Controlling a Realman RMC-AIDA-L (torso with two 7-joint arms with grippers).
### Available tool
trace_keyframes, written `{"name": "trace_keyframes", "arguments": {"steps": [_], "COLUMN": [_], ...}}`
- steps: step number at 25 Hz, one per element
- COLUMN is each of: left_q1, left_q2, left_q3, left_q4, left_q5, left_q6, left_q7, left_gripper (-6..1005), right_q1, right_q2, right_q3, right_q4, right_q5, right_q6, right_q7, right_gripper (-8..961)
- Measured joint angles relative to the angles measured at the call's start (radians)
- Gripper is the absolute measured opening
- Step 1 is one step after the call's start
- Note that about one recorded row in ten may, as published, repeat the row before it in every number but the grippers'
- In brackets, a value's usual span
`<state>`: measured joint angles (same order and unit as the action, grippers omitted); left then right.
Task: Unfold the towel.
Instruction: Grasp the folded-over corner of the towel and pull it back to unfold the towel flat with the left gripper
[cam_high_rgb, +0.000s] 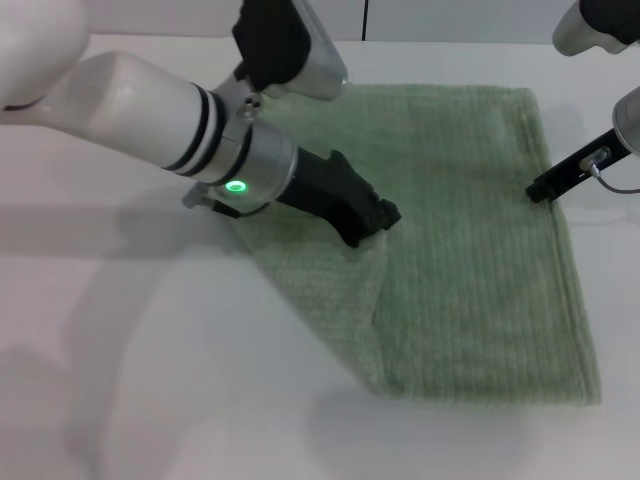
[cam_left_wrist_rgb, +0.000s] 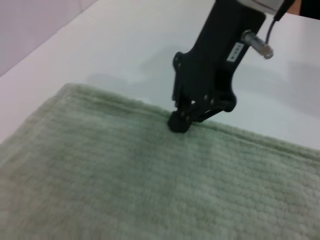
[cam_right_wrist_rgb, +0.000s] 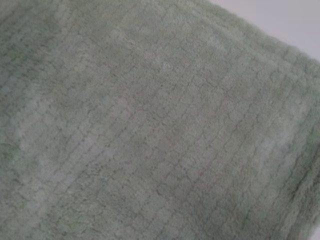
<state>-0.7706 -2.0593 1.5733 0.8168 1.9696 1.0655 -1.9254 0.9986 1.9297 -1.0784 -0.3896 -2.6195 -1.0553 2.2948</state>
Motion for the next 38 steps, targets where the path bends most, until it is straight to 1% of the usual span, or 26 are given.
{"name": "trace_keyframes", "arguments": {"steps": [4, 8, 13, 16, 18, 19, 25, 30, 32, 33, 34, 35, 38], "left_q1": [0.025, 0.060, 0.088, 0.099, 0.099, 0.108, 0.115, 0.143, 0.163, 0.179, 0.179, 0.185, 0.189], "left_q2": [0.000, 0.000, 0.001, 0.002, 0.002, 0.003, 0.003, 0.002, 0.002, 0.002, 0.002, 0.002, 0.002], "left_q3": [-0.057, -0.113, -0.191, -0.215, -0.215, -0.235, -0.241, -0.261, -0.265, -0.278, -0.278, -0.293, -0.322], "left_q4": [0.032, 0.085, 0.130, 0.143, 0.143, 0.150, 0.156, 0.206, 0.246, 0.283, 0.283, 0.296, 0.303], "left_q5": [0.032, 0.045, 0.079, 0.089, 0.089, 0.108, 0.146, 0.150, 0.150, 0.150, 0.150, 0.151, 0.165], "left_q6": [0.038, 0.100, 0.179, 0.207, 0.207, 0.223, 0.235, 0.260, 0.281, 0.323, 0.323, 0.360, 0.409], "left_q7": [-0.003, 0.005, 0.012, 0.013, 0.013, 0.014, 0.006, 0.003, 0.002, -0.002, -0.002, -0.004, -0.003], "left_gripper": [29, 29, 30, 30, 30, 30, 31, 30, 29, 29, 29, 29, 28], "right_q1": [0.000, 0.000, 0.001, 0.001, 0.002, 0.002, 0.004, 0.005, 0.005, 0.006, 0.006, 0.007, 0.011], "right_q2": [0.000, 0.000, -0.002, -0.003, -0.003, -0.004, -0.005, -0.005, -0.005, -0.007, -0.007, -0.007, -0.009], "right_q3": [0.000, -0.001, -0.003, -0.003, -0.005, -0.006, -0.009, -0.009, -0.009, -0.009, -0.009, -0.009, -0.009], "right_q4": [0.000, 0.000, 0.001, 0.001, 0.002, 0.002, 0.002, 0.002, 0.002, 0.002, 0.002, 0.002, 0.003], "right_q5": [0.000, -0.001, -0.002, -0.002, -0.002, -0.002, -0.003, -0.004, -0.004, -0.004, -0.004, -0.004, -0.005], "right_q6": [0.000, 0.000, 0.000, 0.000, -0.001, -0.002, -0.006, -0.006, -0.006, -0.007, -0.007, -0.007, -0.008], "right_q7": [0.000, 0.000, 0.000, 0.000, 0.000, 0.000, 0.000, 0.000, 0.000, 0.000, 0.000, 0.000, 0.000], "right_gripper": [0, 0, 0, 0, 0, 0, 0, -1, -1, -1, -1, -1, -1]}}
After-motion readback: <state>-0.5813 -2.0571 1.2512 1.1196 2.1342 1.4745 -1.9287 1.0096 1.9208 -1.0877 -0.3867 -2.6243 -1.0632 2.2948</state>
